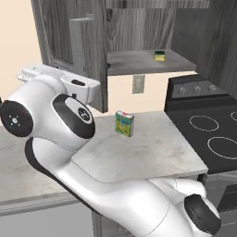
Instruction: Pick the dish brush and sponge from the cabinet and place them on the counter.
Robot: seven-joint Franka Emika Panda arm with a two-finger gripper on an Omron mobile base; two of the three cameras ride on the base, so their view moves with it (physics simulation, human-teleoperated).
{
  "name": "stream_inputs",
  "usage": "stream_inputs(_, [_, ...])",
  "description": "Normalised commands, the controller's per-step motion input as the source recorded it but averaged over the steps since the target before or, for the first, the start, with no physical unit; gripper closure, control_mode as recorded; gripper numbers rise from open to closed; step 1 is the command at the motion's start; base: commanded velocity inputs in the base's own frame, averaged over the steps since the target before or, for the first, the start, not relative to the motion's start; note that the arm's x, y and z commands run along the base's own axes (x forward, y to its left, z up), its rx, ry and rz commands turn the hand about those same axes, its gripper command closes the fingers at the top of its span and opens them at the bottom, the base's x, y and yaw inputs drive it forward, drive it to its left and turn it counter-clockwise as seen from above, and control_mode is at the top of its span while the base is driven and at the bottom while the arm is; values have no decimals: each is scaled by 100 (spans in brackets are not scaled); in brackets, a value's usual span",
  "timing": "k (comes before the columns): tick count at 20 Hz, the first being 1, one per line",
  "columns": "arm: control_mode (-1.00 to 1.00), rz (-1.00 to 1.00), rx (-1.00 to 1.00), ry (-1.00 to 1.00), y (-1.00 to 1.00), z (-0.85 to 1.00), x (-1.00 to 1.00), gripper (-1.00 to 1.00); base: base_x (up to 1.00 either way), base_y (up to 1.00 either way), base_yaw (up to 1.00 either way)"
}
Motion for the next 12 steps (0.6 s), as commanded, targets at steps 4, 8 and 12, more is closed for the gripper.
stream_inputs(4, [-100,4,0,-13,14,10,-77,-100,0,0,0])
stream_inputs(8, [-100,4,0,-14,17,9,-77,-100,0,0,0])
stream_inputs(12, [-100,2,0,-19,3,11,-97,-100,0,0,0])
